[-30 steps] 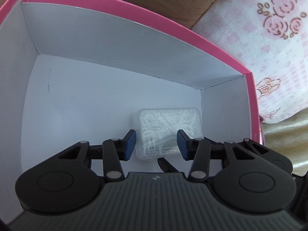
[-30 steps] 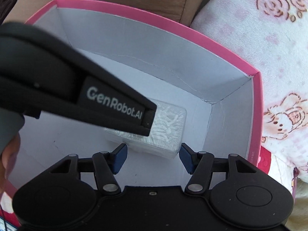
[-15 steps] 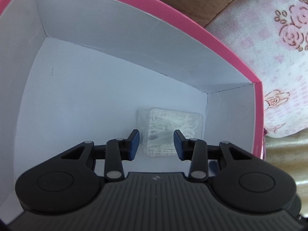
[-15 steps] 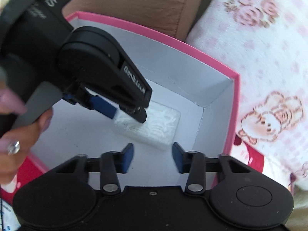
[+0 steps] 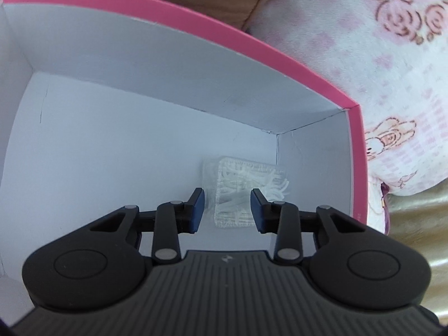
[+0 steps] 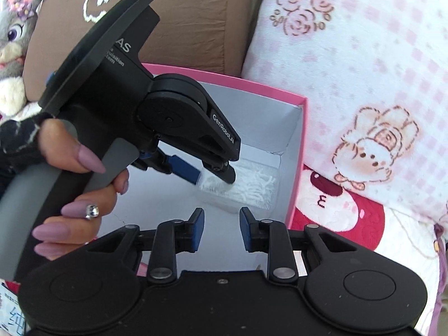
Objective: Organize objects
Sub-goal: 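Lower the floss-pick box into the pink box and open the left gripper, then withdraw the left tool from the pink box toward the wet-wipes pack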
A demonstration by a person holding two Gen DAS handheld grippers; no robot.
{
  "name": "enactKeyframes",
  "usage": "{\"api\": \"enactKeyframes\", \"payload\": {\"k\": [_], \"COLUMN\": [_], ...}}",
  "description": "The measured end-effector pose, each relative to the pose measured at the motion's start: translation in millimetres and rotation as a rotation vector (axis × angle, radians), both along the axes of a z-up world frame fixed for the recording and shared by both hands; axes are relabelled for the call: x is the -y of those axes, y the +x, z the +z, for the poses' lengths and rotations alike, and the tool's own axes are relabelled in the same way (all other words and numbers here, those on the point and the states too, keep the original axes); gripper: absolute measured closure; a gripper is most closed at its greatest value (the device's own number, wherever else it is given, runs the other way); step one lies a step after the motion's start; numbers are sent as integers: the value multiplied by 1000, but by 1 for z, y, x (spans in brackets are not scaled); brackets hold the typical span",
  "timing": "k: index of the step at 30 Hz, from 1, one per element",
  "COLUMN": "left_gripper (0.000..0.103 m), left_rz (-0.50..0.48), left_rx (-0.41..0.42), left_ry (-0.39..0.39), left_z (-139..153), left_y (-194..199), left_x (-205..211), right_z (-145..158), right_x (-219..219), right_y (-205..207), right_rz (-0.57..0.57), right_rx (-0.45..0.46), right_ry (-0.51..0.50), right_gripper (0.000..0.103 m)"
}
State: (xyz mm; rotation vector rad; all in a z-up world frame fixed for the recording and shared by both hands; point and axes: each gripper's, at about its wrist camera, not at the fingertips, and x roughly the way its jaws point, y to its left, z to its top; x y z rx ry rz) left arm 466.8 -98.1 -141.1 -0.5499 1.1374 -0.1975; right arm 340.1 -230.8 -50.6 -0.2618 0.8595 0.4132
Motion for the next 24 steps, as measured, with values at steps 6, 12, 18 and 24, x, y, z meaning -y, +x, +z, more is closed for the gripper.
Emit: {"api": "enactKeyframes", "payload": {"k": [6, 12, 18, 24], "left_gripper": [63, 62, 59, 54], "left_rz": [-31, -122, -166, -222], "left_rx": [44, 84, 112, 156], "left_ry": [63, 149, 203, 322], "left_z": [21, 62, 117, 163], "left_y": [-20, -59, -103, -152], "left_x": [-6, -20, -35, -37], "right_z": [6, 27, 49, 73], "right_x": [13, 4, -4, -7], "right_y": [5, -11, -33, -62], "right_rz": [-19, -15, -16, -1], "right_rx": [-14, -4, 4, 30], "right_ry": [60, 86, 82, 94], "right_gripper": [72, 73, 72, 69]}}
